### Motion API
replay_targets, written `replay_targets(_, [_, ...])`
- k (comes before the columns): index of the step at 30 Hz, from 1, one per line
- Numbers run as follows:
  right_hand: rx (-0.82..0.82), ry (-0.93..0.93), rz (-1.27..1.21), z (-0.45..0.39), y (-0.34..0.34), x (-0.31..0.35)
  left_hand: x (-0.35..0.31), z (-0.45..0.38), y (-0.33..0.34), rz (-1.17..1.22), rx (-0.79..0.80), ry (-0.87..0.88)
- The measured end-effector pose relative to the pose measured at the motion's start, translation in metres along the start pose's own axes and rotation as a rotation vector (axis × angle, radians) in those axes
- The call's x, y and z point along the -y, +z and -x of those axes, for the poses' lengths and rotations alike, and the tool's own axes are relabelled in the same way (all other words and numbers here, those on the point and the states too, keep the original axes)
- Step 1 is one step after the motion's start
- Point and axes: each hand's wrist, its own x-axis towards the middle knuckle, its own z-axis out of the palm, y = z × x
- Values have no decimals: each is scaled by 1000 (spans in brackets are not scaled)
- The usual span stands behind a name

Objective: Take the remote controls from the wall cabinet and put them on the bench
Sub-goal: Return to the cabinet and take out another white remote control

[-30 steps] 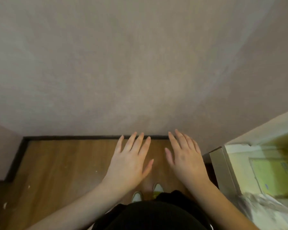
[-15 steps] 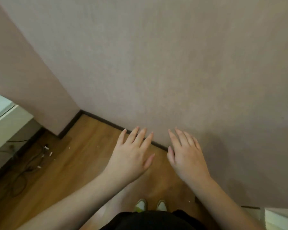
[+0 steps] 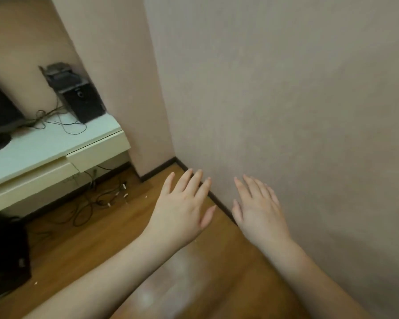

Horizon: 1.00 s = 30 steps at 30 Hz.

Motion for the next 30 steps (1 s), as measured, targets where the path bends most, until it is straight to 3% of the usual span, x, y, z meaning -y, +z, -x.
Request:
replay_targets(21, [-64, -541, -23, -127, -19, 321, 270, 119, -61, -117, -49, -586])
replay_targets(30, [-102, -737, -66, -180, -41, 399, 334, 125, -88, -173, -47, -767])
